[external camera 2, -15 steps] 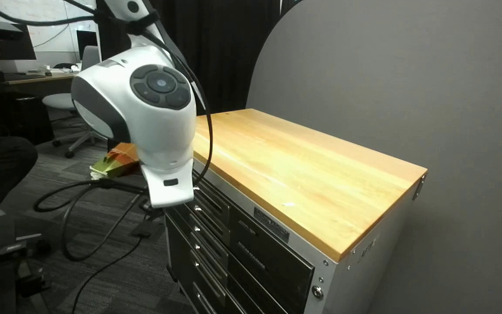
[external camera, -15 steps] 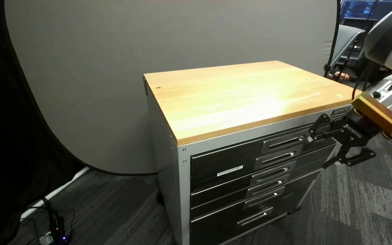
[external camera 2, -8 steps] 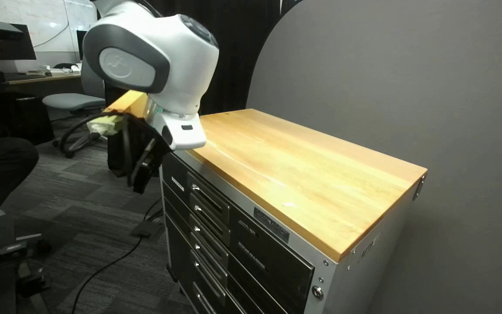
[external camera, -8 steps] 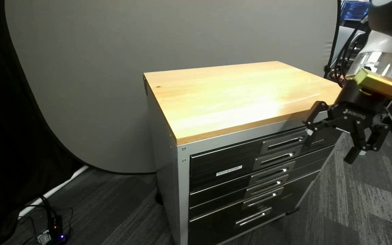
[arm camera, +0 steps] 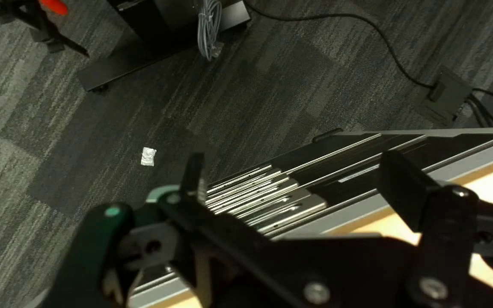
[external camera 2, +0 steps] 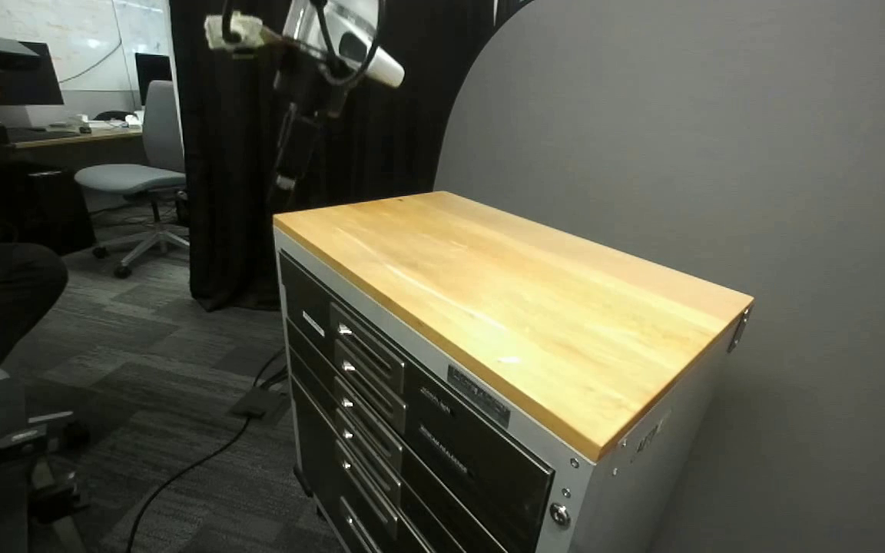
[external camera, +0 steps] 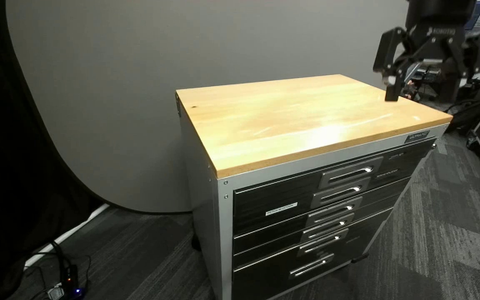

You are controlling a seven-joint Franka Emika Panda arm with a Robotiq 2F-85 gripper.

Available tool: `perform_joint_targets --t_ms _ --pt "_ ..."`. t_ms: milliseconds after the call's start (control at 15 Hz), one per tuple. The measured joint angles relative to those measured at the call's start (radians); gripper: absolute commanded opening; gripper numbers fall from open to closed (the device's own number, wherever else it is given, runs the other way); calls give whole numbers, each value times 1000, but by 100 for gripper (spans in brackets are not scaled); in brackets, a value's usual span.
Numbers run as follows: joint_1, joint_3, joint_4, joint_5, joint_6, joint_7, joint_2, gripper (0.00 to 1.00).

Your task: Pick up the screwdriver, put it in the open drawer and close the drawer

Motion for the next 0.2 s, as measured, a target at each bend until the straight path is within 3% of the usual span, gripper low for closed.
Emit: perform_joint_targets --t_ms 200 --pt "-65 65 136 -6 -150 11 -8 100"
